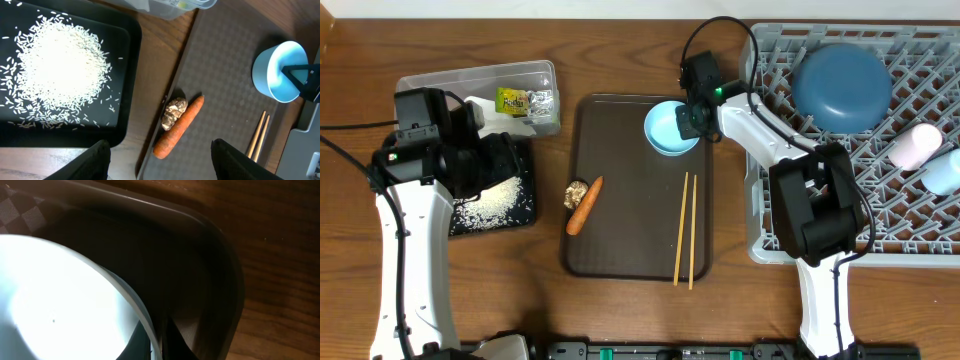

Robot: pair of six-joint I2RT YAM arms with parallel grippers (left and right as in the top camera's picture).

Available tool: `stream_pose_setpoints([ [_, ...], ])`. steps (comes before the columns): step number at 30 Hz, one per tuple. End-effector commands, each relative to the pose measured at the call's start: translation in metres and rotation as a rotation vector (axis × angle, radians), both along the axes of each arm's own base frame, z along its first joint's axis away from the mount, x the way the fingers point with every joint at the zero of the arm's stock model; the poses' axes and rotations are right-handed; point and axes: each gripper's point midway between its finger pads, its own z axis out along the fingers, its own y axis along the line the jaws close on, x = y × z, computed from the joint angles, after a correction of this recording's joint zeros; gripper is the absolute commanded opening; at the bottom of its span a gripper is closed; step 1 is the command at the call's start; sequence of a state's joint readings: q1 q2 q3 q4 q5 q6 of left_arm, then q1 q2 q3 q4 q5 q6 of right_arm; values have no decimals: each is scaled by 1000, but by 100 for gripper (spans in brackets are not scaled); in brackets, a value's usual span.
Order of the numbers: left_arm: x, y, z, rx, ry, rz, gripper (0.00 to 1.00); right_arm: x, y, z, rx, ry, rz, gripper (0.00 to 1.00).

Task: Sort waste into correct bins and load items into the dishwasher rack
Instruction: 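Lift the light-blue bowl and carry it into the dish rack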

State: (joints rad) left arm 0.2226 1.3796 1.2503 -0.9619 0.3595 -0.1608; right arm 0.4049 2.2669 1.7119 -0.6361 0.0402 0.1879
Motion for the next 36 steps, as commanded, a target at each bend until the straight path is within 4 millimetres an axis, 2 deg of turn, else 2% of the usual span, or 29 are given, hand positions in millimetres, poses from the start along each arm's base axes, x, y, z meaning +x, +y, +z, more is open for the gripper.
stream_pose_setpoints([
  [1,2,2,1,5,0,8,66,0,-10,1,-24,2,-35,1],
  [3,2,2,1,5,0,8,65,6,-17,20,-21,-35,-53,1],
  [7,2,3,1,5,-1,7,66,17,-37,84,-5,-155,-97,1],
  [11,2,3,1,5,-1,8,65,18,-70,153,-57,-287,-104,1],
  [14,2,3,1,5,-1,7,66,12,-108,195,-163,-363,-119,1],
  [18,2,3,1,5,-1,7,65,0,-174,231,-379,-411,-242,1],
  [21,2,3,1,5,-1,7,65,-10,-230,251,-568,-434,-404,1],
  [25,2,3,1,5,-1,7,66,-30,-295,271,-779,-429,-599,1],
  [30,2,3,1,5,-1,7,65,-54,-354,284,-874,-428,-821,1],
  [36,2,2,1,5,0,7,65,-79,-402,278,-893,-373,-954,1],
])
